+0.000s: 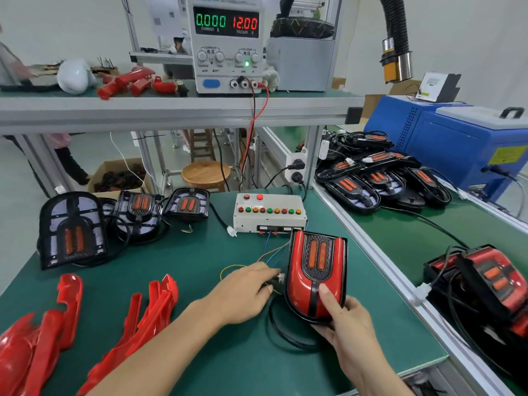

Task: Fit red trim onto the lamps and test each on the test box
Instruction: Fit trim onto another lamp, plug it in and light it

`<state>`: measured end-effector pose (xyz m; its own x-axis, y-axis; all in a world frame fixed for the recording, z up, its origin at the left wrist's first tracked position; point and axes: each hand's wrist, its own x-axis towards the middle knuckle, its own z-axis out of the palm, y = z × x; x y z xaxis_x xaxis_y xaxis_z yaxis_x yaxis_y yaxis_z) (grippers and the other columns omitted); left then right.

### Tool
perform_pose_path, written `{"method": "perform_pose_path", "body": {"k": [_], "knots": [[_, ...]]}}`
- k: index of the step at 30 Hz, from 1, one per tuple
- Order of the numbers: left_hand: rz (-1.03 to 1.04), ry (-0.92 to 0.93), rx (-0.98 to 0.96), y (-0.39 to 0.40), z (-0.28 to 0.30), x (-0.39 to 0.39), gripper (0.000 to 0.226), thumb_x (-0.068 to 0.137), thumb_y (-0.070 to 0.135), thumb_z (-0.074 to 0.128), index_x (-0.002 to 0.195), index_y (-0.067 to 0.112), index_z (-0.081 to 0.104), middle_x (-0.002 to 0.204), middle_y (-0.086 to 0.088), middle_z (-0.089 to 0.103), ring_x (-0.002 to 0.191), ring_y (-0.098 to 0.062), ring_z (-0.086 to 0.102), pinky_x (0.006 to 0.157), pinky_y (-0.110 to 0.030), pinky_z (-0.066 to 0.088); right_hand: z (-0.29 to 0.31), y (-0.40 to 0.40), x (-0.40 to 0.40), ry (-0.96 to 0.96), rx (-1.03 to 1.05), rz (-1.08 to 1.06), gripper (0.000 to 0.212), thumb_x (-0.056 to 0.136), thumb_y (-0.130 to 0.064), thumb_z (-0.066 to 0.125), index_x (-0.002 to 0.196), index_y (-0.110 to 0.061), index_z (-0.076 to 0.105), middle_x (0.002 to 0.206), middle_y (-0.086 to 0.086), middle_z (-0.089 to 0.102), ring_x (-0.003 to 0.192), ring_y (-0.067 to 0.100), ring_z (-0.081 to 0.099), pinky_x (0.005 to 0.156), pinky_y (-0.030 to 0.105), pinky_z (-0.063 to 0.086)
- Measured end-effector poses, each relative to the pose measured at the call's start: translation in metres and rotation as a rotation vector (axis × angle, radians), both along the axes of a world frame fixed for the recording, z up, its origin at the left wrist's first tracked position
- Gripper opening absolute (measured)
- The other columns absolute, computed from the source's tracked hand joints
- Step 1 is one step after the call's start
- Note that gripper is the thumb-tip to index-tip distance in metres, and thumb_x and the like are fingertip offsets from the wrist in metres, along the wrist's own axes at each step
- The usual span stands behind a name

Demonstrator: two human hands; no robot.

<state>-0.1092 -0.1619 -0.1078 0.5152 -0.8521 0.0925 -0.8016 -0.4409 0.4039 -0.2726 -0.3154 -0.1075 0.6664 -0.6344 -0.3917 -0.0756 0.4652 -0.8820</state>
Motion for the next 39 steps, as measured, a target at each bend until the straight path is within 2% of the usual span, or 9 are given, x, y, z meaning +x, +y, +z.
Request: {"method": "perform_pose_path", "body": {"k": [7,13,17,21,24,27,33,36,39], "knots": [[0.081,0.128,-0.050,-0.002,0.003,0.011,0.043,0.103,0.018,0.043,0.145,0.025,0.051,0.140,0.006,0.063,0.129,-0.012,0.057,0.110,-0.031,0.043,0.000,0.004,-0.003,0.011,-0.073,0.064,0.037,0.091,-0.023,0.074,0.116,-0.003,0.055,0.095,0.006,0.080,0.089,0.017,0.078,0.061,0.024,0.061],[0.141,0.216,-0.071,-0.007,0.010,0.019,0.041,0.106,0.015,0.038,0.143,0.027,0.051,0.134,0.010,0.065,0.123,-0.010,0.058,0.106,-0.028,0.044,-0.004,-0.004,-0.009,-0.037,-0.033,0.177,0.027,0.098,-0.005,0.063,0.123,0.000,0.056,0.108,0.013,0.078,0.109,0.026,0.073,0.086,0.035,0.059],[0.254,0.166,-0.256,-0.011,0.019,0.026,0.038,0.101,0.010,0.045,0.133,0.022,0.063,0.122,0.010,0.069,0.115,-0.006,0.061,0.105,-0.027,0.048,-0.009,-0.009,-0.012,-0.053,-0.027,0.204,0.027,0.098,0.003,0.060,0.124,0.000,0.057,0.110,0.015,0.077,0.116,0.031,0.069,0.089,0.036,0.056],[0.466,0.161,-0.399,-0.015,0.029,0.047,0.028,0.098,0.010,0.052,0.116,0.019,0.071,0.109,0.006,0.072,0.100,-0.011,0.066,0.094,-0.031,0.053,-0.017,-0.013,-0.013,-0.058,-0.036,0.205,0.030,0.095,0.007,0.061,0.124,-0.001,0.058,0.109,0.014,0.077,0.115,0.031,0.068,0.087,0.037,0.057],[0.586,0.111,-0.381,-0.018,0.033,0.067,0.028,0.097,0.009,0.051,0.116,0.016,0.071,0.115,-0.001,0.071,0.100,-0.019,0.065,0.088,-0.030,0.051,-0.022,-0.015,-0.014,-0.050,-0.080,0.224,0.030,0.095,0.005,0.063,0.122,-0.007,0.059,0.107,0.010,0.078,0.106,0.023,0.073,0.085,0.034,0.058],[0.651,0.083,-0.309,-0.022,0.034,0.083,0.031,0.098,0.007,0.049,0.123,0.012,0.067,0.127,-0.007,0.063,0.113,-0.025,0.061,0.094,-0.036,0.050,-0.030,-0.017,-0.014,-0.037,-0.104,0.237,0.031,0.095,0.005,0.063,0.122,-0.009,0.059,0.106,0.009,0.079,0.098,0.018,0.076,0.082,0.033,0.059],[0.470,-0.055,-0.050,-0.028,0.028,0.101,0.049,0.098,0.004,0.046,0.146,0.014,0.050,0.159,0.002,0.040,0.143,-0.019,0.036,0.112,-0.033,0.038,-0.038,-0.022,-0.011,-0.044,-0.104,0.258,0.035,0.093,0.005,0.064,0.125,-0.009,0.057,0.111,0.010,0.078,0.104,0.025,0.075,0.093,0.046,0.057],[0.398,-0.070,0.033,-0.030,0.026,0.105,0.055,0.098,0.002,0.045,0.151,0.017,0.045,0.166,0.007,0.027,0.148,-0.017,0.029,0.114,-0.038,0.041,-0.040,-0.024,-0.010,-0.064,-0.095,0.272,0.036,0.094,0.005,0.063,0.127,-0.006,0.056,0.113,0.013,0.077,0.108,0.031,0.073,0.098,0.054,0.055],[0.407,-0.072,0.022,-0.032,0.025,0.108,0.056,0.097,0.001,0.045,0.151,0.015,0.045,0.164,0.003,0.034,0.147,-0.018,0.032,0.117,-0.037,0.037,-0.043,-0.024,-0.011,-0.076,-0.089,0.288,0.035,0.095,0.007,0.060,0.127,-0.005,0.055,0.114,0.015,0.076,0.108,0.031,0.073,0.090,0.045,0.060]]}}
